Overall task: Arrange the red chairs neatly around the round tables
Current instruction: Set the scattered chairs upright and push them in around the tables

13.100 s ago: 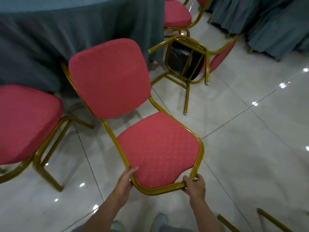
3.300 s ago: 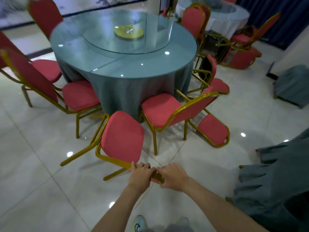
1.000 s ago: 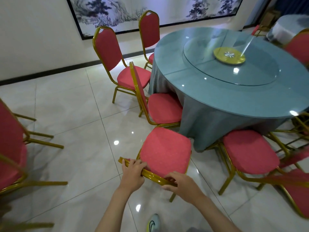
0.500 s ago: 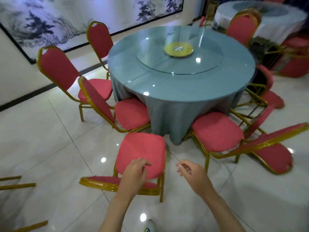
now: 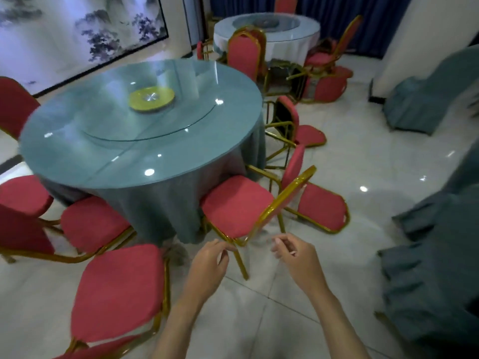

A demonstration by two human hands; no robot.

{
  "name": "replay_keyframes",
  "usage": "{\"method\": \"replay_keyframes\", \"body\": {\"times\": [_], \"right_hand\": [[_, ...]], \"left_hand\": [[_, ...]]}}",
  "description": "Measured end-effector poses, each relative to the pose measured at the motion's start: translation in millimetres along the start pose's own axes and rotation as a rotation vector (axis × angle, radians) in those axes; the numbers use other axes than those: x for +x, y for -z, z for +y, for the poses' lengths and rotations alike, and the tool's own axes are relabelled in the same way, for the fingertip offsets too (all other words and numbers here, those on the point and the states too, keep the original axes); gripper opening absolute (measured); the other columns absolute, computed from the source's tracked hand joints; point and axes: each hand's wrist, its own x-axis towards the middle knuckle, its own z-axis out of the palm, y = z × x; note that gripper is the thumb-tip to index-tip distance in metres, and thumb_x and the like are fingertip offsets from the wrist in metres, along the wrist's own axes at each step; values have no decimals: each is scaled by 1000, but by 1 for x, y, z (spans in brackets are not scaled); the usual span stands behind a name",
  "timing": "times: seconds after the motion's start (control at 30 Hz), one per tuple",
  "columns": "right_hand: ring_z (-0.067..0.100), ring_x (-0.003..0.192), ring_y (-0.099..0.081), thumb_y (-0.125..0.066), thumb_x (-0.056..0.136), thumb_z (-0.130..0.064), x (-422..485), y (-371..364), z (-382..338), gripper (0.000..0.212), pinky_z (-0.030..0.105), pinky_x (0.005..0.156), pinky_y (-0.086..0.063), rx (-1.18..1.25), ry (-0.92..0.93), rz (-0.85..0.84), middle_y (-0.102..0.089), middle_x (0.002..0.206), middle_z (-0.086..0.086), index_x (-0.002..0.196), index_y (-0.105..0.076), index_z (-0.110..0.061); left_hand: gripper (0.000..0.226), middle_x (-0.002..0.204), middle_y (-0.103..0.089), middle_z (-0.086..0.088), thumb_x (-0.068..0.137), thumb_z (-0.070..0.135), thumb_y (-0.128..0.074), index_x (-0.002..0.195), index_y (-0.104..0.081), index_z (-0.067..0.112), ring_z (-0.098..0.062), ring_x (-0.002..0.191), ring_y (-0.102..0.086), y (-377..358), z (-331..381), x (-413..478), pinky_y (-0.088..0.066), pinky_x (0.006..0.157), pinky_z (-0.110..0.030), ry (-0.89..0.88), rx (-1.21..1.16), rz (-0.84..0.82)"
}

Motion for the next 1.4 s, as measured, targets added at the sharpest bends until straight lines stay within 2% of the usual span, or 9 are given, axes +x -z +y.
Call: {"method": "replay_keyframes", "body": {"times": [0.07, 0.2, 0.37, 0.6, 0.7, 0.83, 1.03, 1.2, 1.4], "right_hand": [[6, 74, -72, -60, 103, -22, 7, 38, 14, 17, 35, 72, -60, 55, -40, 76, -75, 80, -11, 94, -73, -27], [9, 73, -71, -60, 103, -22, 17, 94, 44, 17, 32, 70, -60, 128, -116, 192, -75, 81, -8, 92, -72, -27], [11, 76, -72, -61, 102, -21, 43, 136, 84, 16, 26, 68, -59, 185, -206, 262, -75, 83, -6, 94, -74, -26], [13, 73, -71, -59, 102, -18, 124, 185, 124, 18, 34, 69, -59, 165, -305, 282, -76, 82, -4, 95, -74, -24], [13, 74, -71, -59, 103, -21, 164, 214, 127, 16, 33, 70, -59, 113, -317, 271, -76, 84, -5, 97, -73, -25], [16, 73, -71, -60, 103, -18, 211, 245, 143, 17, 35, 67, -60, 130, -303, 370, -76, 84, -2, 96, -74, -25], [17, 73, -72, -60, 103, -18, 261, 297, 168, 17, 32, 66, -59, 159, -350, 416, -77, 83, -2, 95, -74, -22], [14, 73, -71, -60, 103, -18, 308, 352, 201, 17, 30, 65, -59, 163, -346, 416, -77, 83, -3, 96, -74, -24], [11, 74, -71, -60, 103, -17, 387, 435, 251, 19, 27, 67, -57, 168, -321, 321, -76, 82, -5, 94, -74, -26]], "left_hand": [[31, 99, -68, 15, 90, -2, -64, 98, -72, 27, -3, 98, -62, -31, 29, 23, -51, 87, -26, -40, -34, -32], [31, 91, -63, 20, 89, -1, -66, 96, -72, 28, 0, 89, -59, -82, 80, 68, -48, 78, -24, -128, -36, -121], [23, 96, -64, 24, 94, 5, -64, 100, -73, 25, 1, 93, -61, -132, 114, 130, -53, 84, -29, -223, -68, -210], [21, 103, -69, 14, 98, 7, -60, 107, -73, 21, -2, 99, -63, -205, 165, 248, -56, 88, -31, -259, -221, -291], [19, 101, -69, 13, 98, 8, -60, 105, -74, 20, -3, 97, -64, -227, 185, 300, -57, 86, -31, -247, -271, -274], [16, 97, -69, 17, 99, 13, -63, 102, -73, 25, -5, 97, -65, -253, 198, 355, -55, 83, -27, -260, -311, -320], [22, 94, -71, 20, 97, 7, -63, 98, -74, 26, -2, 94, -67, -296, 214, 412, -55, 79, -22, -206, -322, -363], [21, 94, -72, 19, 98, 8, -63, 97, -75, 25, -1, 93, -66, -343, 240, 460, -47, 76, -10, -161, -302, -415], [27, 93, -73, 18, 97, 0, -61, 95, -76, 22, -8, 92, -68, -408, 275, 530, -52, 77, -19, -80, -353, -396]]}}
